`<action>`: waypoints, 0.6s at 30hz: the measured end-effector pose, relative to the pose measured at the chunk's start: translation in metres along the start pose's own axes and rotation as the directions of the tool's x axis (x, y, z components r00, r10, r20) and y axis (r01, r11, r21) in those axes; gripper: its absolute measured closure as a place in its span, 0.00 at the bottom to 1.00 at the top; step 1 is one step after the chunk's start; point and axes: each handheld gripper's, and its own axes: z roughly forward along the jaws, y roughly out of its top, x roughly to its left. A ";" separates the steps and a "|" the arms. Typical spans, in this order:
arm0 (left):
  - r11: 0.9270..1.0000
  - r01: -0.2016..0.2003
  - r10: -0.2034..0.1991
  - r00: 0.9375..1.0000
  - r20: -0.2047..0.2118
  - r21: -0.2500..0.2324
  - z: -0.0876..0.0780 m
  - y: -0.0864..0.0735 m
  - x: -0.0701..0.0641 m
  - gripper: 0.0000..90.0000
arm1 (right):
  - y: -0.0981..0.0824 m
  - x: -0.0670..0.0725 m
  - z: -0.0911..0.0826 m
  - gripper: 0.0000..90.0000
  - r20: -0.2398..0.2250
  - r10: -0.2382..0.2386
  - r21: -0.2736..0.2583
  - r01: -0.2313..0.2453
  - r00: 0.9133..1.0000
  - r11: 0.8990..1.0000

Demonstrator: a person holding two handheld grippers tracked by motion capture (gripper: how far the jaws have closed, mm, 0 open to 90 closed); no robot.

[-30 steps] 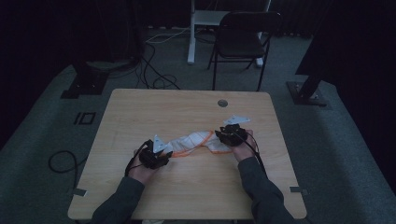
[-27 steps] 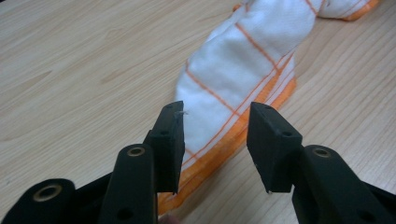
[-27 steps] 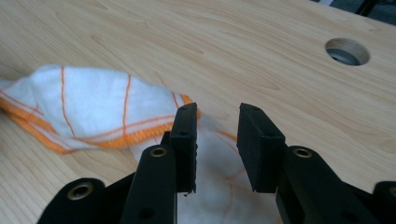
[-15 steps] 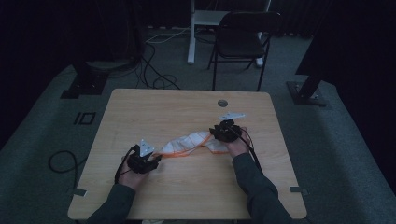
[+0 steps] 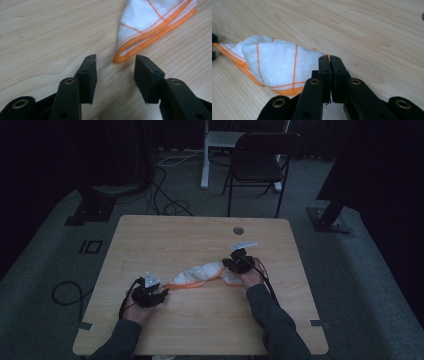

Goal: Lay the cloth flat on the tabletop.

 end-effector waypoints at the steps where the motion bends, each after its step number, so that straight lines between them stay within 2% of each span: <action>1: 1.000 0.001 -0.001 1.000 0.001 -0.002 0.001 0.001 0.000 0.64 | 0.000 0.002 -0.002 0.99 0.003 -0.006 -0.004 0.006 1.000 1.000; 3: 1.000 -0.002 0.002 1.000 0.005 -0.004 0.003 0.004 -0.001 0.68 | 0.001 0.005 -0.006 0.99 0.004 -0.019 -0.017 0.019 1.000 1.000; 10: 1.000 -0.029 0.029 1.000 0.004 0.012 0.003 0.006 -0.005 0.98 | -0.001 0.014 -0.023 0.99 0.015 -0.055 -0.049 0.055 0.998 0.997; 13: 0.999 -0.044 0.044 0.999 0.010 0.014 0.001 0.006 -0.007 0.99 | -0.009 0.016 -0.034 0.99 0.025 -0.067 -0.056 0.068 0.997 0.996; 18: 0.998 -0.060 0.060 0.998 0.021 0.013 -0.001 0.005 -0.013 0.99 | -0.027 0.016 -0.042 0.99 0.027 -0.052 -0.052 0.053 0.998 0.997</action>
